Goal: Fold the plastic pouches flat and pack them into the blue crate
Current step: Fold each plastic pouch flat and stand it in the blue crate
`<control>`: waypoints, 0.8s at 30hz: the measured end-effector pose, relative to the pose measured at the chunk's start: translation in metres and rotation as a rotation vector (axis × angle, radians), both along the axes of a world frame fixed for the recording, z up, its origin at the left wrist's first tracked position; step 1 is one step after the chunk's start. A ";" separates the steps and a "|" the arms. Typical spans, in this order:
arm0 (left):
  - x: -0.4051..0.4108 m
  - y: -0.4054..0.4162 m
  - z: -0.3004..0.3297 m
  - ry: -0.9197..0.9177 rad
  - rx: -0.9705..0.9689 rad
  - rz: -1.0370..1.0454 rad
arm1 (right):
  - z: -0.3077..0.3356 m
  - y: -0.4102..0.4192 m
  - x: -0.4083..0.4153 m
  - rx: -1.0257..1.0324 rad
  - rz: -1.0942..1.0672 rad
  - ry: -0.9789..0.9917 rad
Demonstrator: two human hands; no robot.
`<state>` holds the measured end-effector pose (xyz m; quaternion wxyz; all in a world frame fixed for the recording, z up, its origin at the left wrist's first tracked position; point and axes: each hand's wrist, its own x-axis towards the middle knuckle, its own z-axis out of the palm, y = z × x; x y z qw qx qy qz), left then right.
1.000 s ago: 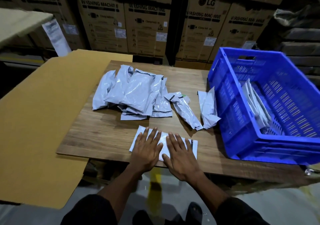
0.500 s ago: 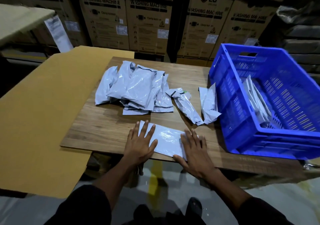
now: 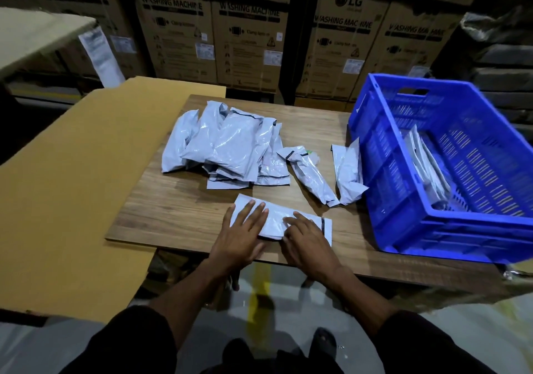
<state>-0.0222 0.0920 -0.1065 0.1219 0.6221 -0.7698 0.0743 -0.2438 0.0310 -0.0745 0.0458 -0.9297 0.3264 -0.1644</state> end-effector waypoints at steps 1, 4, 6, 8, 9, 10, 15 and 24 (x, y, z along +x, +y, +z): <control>0.001 -0.002 0.000 -0.015 -0.063 -0.026 | 0.005 0.000 -0.001 0.013 0.008 -0.027; 0.007 -0.010 0.003 0.026 -0.126 0.034 | 0.022 0.009 -0.009 -0.020 0.106 0.012; 0.009 -0.012 0.008 0.049 -0.069 0.065 | 0.032 0.017 -0.013 -0.152 0.248 0.193; 0.010 -0.014 0.016 0.056 -0.028 0.028 | 0.038 0.016 -0.015 -0.239 0.342 0.370; 0.009 -0.016 0.021 0.058 -0.014 0.013 | 0.040 0.013 -0.014 -0.248 0.344 0.427; 0.008 -0.018 0.027 0.070 -0.009 0.013 | 0.041 0.008 -0.011 -0.251 0.334 0.451; -0.001 -0.029 0.048 0.215 0.035 0.081 | 0.059 -0.018 0.001 -0.197 0.285 0.447; -0.035 -0.027 0.035 0.338 -0.076 0.323 | 0.107 -0.047 -0.035 -0.047 0.171 0.123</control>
